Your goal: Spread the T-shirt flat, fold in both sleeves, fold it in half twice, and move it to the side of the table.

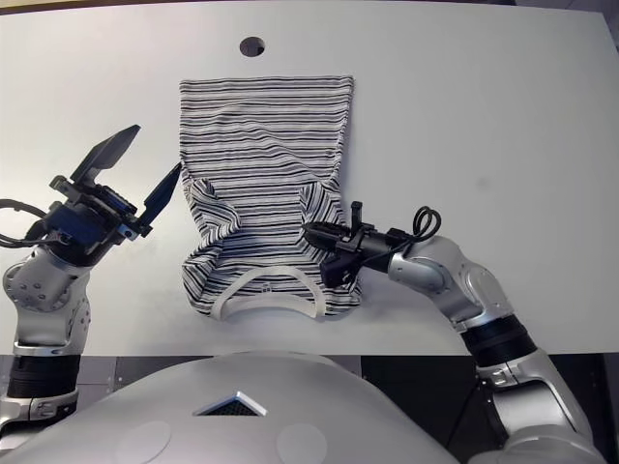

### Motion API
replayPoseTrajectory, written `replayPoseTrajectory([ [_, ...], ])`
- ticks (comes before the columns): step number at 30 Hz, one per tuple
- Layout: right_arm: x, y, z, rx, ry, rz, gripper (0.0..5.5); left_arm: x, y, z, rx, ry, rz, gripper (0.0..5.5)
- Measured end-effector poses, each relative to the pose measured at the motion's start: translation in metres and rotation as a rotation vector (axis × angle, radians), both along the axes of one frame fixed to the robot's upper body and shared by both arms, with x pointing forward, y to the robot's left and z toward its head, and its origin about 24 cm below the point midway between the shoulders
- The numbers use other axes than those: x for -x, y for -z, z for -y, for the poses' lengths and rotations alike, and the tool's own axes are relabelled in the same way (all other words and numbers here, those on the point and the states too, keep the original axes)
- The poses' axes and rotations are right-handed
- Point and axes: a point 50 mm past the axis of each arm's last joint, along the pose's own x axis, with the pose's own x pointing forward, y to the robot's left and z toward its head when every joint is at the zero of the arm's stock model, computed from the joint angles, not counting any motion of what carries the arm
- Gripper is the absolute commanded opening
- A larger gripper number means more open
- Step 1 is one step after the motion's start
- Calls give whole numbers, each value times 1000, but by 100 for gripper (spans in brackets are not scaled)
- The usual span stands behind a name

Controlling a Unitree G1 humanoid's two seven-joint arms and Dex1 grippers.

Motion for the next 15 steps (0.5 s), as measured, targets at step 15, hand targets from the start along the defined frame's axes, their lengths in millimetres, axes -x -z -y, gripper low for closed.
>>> replayPoseTrajectory([
  [15, -12, -20, -19, -142, 4, 57, 341, -52, 41, -47, -462, -229, -76, 259],
])
